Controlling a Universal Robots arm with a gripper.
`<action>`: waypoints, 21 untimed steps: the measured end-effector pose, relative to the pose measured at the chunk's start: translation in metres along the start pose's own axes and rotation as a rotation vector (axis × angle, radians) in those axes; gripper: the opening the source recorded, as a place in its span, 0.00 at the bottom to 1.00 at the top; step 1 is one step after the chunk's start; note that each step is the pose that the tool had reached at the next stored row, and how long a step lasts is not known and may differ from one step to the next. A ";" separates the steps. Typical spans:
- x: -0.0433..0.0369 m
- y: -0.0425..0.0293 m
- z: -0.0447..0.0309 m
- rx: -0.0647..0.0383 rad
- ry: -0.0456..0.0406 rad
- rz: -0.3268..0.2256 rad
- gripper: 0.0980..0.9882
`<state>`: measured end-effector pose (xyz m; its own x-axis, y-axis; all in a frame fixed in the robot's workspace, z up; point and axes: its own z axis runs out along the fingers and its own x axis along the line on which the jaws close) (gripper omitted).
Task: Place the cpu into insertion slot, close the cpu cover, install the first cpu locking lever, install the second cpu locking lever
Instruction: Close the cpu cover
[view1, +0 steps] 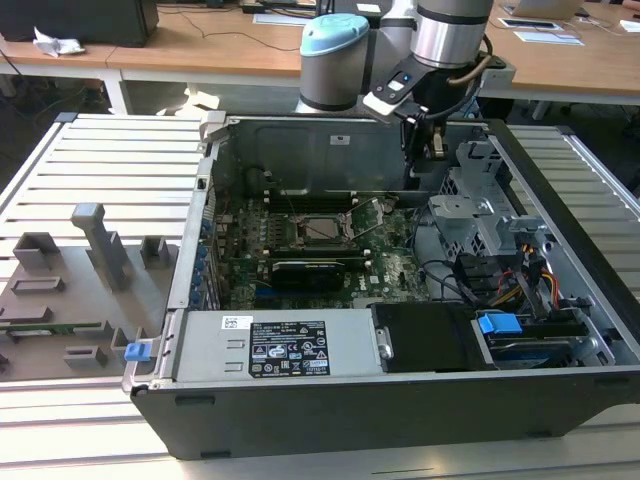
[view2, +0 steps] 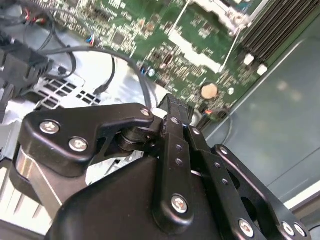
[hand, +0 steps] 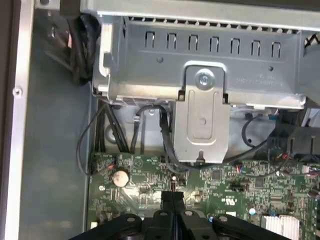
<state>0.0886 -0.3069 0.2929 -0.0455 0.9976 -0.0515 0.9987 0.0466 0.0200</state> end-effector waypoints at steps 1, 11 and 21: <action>-0.0002 0.0048 0.0001 0.000 0.0000 0.000 0.01; -0.0007 0.0212 0.0006 0.001 -0.0001 0.000 0.01; -0.0006 0.0195 0.0011 0.051 0.0021 -0.002 0.01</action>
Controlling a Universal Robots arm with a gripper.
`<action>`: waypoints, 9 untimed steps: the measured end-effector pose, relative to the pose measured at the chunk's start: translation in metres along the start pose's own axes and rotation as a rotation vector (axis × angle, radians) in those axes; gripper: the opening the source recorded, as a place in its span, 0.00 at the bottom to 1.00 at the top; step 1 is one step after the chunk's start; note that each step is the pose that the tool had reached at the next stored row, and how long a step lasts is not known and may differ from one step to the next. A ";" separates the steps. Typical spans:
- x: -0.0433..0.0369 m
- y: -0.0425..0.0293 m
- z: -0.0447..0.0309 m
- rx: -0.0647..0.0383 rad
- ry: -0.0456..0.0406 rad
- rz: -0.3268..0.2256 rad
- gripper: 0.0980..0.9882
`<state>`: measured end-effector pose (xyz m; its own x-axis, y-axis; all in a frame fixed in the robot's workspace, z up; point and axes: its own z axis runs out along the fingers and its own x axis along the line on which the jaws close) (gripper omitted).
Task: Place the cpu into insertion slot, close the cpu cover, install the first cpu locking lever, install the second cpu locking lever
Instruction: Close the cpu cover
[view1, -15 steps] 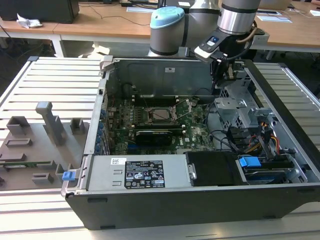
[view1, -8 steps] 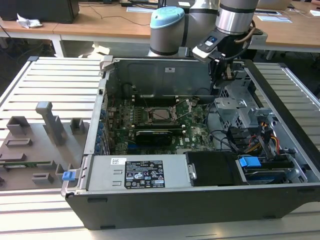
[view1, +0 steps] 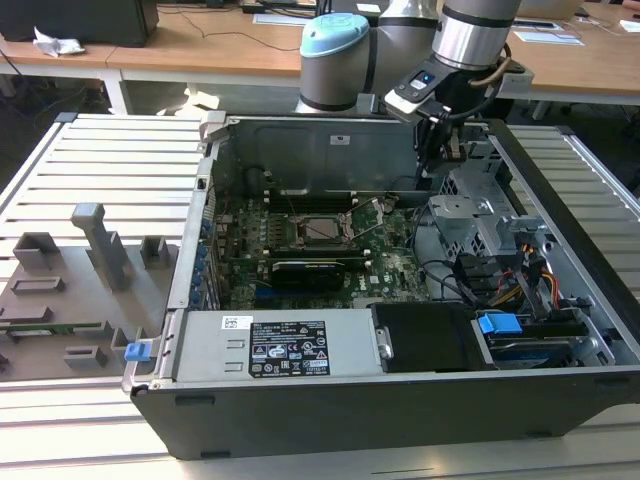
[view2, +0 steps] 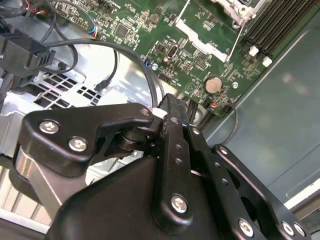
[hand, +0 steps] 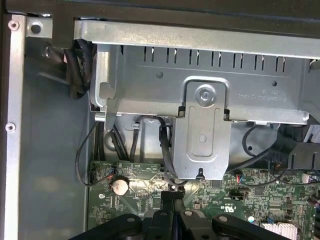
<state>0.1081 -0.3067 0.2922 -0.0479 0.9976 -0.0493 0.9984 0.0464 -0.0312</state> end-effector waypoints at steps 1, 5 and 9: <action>0.0001 0.0000 0.0003 0.000 0.0001 0.000 0.01; 0.0005 -0.0044 0.0048 0.000 0.0002 0.000 0.01; 0.0010 -0.0077 0.0106 0.000 0.0000 0.000 0.01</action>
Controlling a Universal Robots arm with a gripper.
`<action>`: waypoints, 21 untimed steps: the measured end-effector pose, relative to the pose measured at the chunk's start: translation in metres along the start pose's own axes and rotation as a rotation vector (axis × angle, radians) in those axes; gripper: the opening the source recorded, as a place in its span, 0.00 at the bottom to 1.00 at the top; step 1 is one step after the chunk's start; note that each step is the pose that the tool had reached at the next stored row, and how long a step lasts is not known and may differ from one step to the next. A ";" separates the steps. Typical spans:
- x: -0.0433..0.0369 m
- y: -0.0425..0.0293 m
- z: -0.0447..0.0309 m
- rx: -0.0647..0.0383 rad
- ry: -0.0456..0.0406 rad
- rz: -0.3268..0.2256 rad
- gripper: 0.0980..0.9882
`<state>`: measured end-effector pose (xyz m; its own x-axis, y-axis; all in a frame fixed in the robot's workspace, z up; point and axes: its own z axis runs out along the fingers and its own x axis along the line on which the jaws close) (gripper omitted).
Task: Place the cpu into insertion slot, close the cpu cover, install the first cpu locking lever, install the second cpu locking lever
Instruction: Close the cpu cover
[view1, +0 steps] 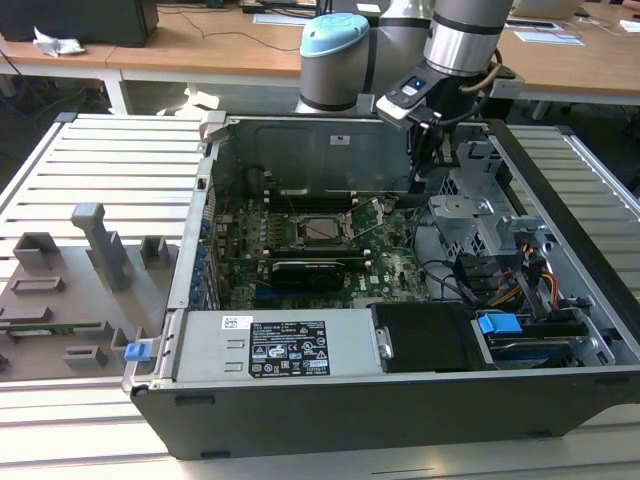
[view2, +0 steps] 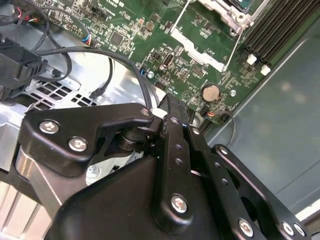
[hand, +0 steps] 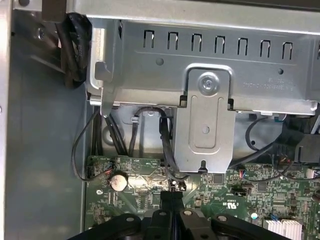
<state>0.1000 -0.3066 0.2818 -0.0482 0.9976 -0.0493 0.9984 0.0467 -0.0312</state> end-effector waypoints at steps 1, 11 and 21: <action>0.0001 0.0000 0.0016 0.000 0.0000 0.000 0.01; 0.0005 0.0003 0.0108 0.000 0.0000 0.000 0.01; 0.0009 0.0006 0.0190 0.000 0.0001 0.000 0.01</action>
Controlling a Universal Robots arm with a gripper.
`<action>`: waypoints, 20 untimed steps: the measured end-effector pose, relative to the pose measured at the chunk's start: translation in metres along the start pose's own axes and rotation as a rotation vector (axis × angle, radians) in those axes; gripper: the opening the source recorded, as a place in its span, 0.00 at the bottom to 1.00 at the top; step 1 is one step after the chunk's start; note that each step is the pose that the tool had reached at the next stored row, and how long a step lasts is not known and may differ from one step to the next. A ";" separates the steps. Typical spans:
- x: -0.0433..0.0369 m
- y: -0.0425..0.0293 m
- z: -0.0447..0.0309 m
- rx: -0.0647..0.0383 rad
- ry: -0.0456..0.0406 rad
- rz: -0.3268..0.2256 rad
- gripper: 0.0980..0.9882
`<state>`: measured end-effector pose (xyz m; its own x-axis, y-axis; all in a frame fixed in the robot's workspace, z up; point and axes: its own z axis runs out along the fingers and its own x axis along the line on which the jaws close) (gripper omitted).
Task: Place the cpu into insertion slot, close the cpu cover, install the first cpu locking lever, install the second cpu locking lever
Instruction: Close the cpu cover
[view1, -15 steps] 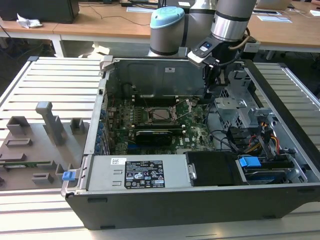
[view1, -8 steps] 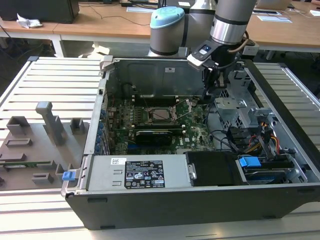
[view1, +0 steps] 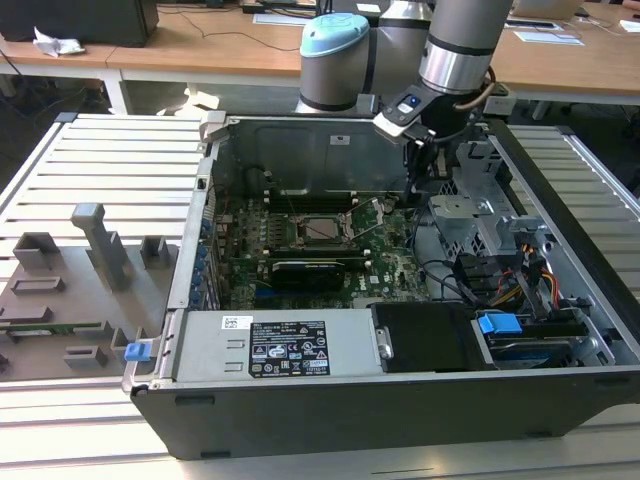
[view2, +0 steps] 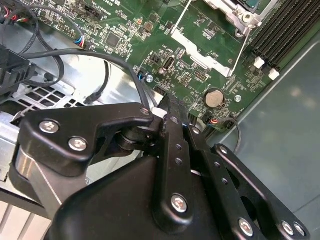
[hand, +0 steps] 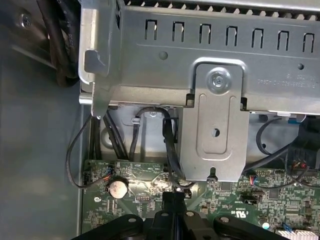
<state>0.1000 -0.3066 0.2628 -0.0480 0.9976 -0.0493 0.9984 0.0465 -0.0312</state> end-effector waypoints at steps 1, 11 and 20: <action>0.0000 0.0000 0.0010 0.000 -0.0001 0.000 0.01; 0.0019 -0.0196 0.0202 0.000 -0.0002 0.000 0.01; 0.0027 -0.0356 0.0215 0.000 0.0000 0.000 0.01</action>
<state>0.0637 -0.3066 0.2424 -0.0480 0.9976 -0.0493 0.9984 0.0465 -0.0312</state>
